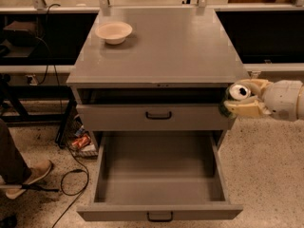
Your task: Pick green can from middle drawer and place on counter
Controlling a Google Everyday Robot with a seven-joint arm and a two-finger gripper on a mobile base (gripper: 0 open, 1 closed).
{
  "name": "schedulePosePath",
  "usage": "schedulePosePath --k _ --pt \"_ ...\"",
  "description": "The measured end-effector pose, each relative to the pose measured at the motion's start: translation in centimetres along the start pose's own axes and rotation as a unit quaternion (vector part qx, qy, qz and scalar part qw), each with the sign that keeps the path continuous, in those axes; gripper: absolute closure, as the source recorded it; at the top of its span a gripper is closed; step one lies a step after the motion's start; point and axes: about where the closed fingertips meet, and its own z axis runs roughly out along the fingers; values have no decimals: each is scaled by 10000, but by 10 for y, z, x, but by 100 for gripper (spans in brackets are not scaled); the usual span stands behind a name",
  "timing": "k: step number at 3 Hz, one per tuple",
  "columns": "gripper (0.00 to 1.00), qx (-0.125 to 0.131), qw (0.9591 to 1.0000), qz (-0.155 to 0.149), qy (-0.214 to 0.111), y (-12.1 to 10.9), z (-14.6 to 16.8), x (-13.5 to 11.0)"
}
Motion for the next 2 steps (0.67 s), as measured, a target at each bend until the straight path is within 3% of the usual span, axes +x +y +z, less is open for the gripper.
schedulePosePath --k 1,2 --pt "100 -32 9999 -107 -20 -14 -8 -19" --pt "100 -175 9989 -359 -237 -39 -3 -61"
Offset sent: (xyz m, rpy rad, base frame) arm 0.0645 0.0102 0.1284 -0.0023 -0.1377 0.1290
